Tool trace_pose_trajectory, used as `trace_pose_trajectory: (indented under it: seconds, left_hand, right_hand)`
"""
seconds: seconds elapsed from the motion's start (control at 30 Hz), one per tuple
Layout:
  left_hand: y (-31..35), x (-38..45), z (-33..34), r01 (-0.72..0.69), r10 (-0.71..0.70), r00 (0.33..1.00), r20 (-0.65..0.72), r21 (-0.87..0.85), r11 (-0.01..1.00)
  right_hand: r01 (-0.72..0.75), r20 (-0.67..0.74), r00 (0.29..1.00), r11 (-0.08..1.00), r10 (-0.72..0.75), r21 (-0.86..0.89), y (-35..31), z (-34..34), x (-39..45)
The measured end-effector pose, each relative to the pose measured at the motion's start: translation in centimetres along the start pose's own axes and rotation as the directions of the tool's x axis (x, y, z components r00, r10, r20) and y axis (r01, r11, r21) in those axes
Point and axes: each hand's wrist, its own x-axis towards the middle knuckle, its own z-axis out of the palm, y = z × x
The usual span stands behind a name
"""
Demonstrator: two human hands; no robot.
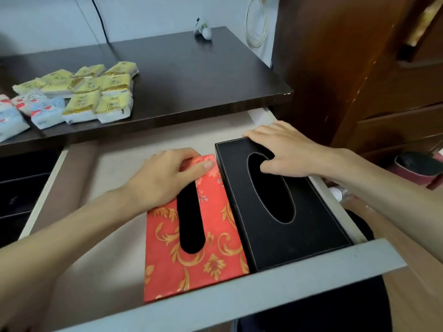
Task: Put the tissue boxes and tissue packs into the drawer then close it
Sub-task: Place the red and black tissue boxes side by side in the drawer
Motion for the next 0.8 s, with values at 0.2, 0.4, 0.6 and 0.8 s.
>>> trace_pose_trajectory:
  seconds: [0.2, 0.4, 0.6, 0.8]
  left_hand:
    - [1.8, 0.0, 1.1, -0.019, 0.021, 0.982, -0.19, 0.013, 1.0]
    - [1.5, -0.1, 1.4, 0.029, -0.032, 0.968, -0.247, -0.016, 0.999]
    - [1.1, 0.2, 0.0, 0.045, -0.096, 0.981, -0.17, -0.283, 0.958]
    - [-2.7, -1.3, -6.2, 0.01, -0.108, 0.96, -0.258, -0.356, 0.935]
  right_hand:
    - [-0.002, -0.007, 1.0, 1.0, 0.002, -0.002, -0.1, -0.1, -0.1]
    - [-0.025, -0.021, 0.999, 1.0, 0.025, -0.002, -0.4, -0.3, -0.2]
    - [-0.067, -0.043, 0.996, 0.978, 0.077, 0.196, -1.7, -1.7, -0.8]
    - [0.116, -0.28, 0.959, 0.86, 0.033, 0.498, -7.3, -5.6, 2.9]
